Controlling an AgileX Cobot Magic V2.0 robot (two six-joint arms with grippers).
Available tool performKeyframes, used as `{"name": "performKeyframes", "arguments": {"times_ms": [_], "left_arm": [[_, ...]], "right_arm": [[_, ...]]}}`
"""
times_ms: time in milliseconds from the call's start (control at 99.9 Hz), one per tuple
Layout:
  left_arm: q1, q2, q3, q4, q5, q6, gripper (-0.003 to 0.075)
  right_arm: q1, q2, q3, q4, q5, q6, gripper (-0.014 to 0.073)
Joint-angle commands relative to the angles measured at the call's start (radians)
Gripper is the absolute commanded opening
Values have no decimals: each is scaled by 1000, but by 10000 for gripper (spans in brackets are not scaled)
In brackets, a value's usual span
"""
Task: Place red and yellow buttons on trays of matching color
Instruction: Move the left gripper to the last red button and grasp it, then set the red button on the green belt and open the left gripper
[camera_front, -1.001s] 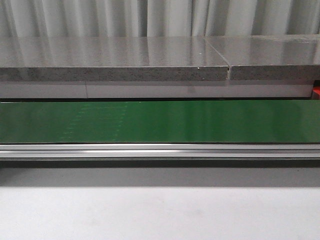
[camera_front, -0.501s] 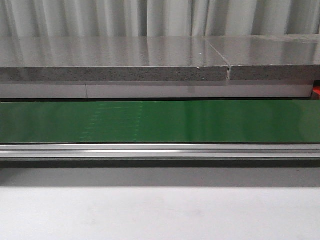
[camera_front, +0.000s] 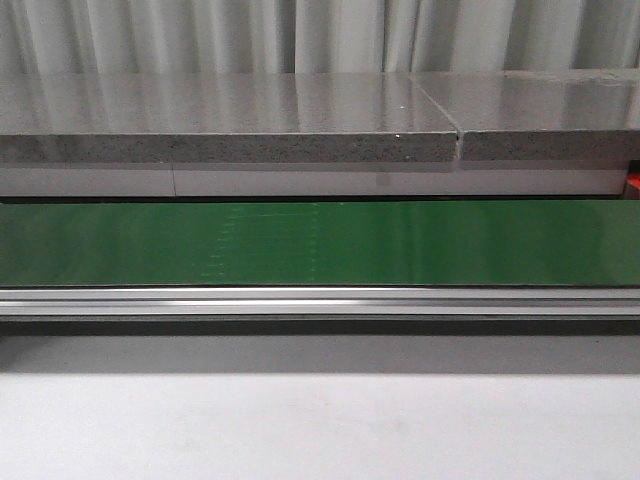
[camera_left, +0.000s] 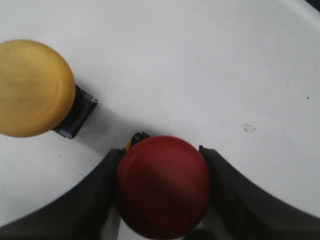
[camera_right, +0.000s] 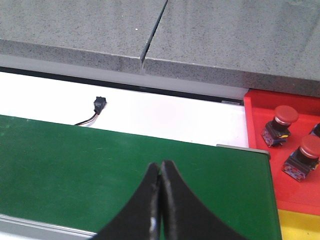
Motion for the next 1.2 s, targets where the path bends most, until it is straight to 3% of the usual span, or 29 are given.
{"name": "performKeyframes", "arguments": {"times_ms": [0, 220, 551, 851, 1191], "left_arm": [[-3, -105, -30, -2, -35, 2, -19], [-43, -253, -30, 2, -2, 42, -19], [-125, -442, 1, 21, 205, 132, -19], [-169, -549, 225, 21, 124, 134, -19], [-174, -545, 302, 21, 69, 134, -19]], "right_arm": [[2, -2, -24, 7, -63, -10, -67], [2, -2, -24, 7, -63, -10, -67], [2, -2, -24, 7, -63, -10, -67], [2, -2, -24, 7, -63, -10, -67], [2, -2, -24, 7, -63, -10, -67]]}}
